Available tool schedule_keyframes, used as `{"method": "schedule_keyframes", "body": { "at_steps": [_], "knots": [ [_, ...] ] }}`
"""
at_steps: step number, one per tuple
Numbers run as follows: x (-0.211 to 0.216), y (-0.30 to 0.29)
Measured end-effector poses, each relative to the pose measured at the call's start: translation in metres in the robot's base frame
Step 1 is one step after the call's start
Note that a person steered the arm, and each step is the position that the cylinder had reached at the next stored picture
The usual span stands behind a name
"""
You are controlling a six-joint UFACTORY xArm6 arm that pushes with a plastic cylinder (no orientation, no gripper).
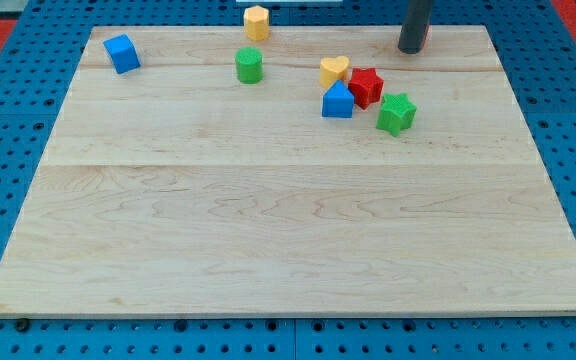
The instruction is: Point your arm to blue cube
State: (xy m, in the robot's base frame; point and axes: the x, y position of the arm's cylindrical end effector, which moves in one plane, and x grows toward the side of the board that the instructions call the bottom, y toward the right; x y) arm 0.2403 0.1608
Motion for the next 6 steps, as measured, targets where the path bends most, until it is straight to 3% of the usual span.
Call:
{"method": "schedule_keyframes", "body": {
  "at_steps": [4, 6],
  "knots": [
    [-0.007, -0.31],
    [0.078, -0.386]
  ]
}}
